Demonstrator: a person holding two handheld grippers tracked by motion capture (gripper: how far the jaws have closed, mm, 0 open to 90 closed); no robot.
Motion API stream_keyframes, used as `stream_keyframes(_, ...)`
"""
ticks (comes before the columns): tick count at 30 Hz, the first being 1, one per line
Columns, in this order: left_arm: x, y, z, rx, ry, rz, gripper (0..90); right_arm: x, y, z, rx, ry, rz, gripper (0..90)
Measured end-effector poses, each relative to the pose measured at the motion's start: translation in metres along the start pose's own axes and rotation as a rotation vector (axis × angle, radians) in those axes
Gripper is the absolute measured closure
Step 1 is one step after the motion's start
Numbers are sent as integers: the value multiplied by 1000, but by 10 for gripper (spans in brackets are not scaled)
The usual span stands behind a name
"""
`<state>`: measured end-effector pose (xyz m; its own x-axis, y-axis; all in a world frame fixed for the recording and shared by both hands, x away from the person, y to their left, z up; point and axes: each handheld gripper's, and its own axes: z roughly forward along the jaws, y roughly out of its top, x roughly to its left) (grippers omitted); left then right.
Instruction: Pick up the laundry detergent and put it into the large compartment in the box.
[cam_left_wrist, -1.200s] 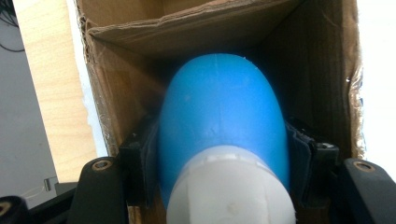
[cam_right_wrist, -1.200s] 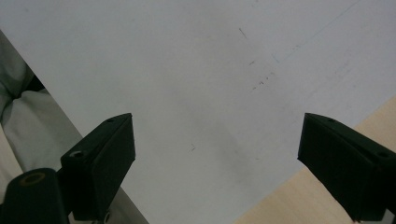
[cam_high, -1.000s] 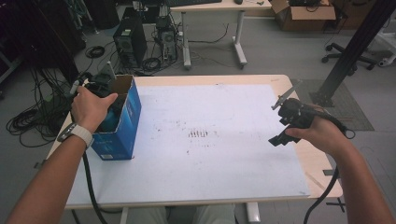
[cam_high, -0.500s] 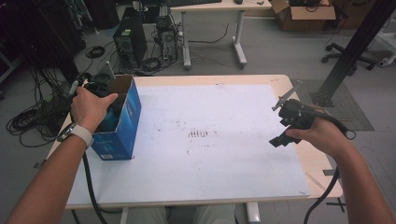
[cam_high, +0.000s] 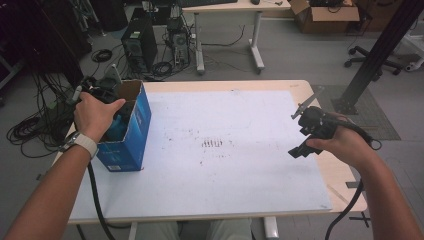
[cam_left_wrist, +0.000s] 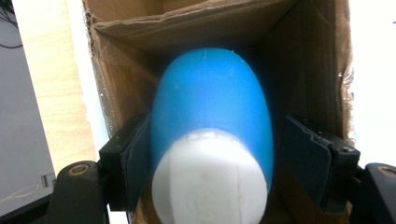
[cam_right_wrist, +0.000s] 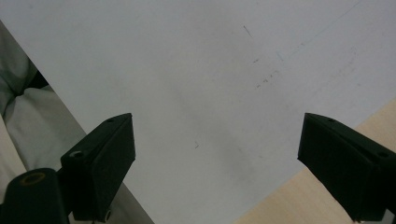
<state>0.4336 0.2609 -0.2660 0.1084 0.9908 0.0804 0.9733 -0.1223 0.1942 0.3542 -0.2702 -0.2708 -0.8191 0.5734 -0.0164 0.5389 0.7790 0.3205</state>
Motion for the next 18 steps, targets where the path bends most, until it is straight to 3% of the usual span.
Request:
stream_keyframes(6, -1, -1, -9, -6, 15, 2, 207, 1, -1, -2, -2, -2, 2, 109)
stream_keyframes(18, -2, -5, -34, -49, 13, 1, 195, 6, -2, -6, -8, -7, -3, 109)
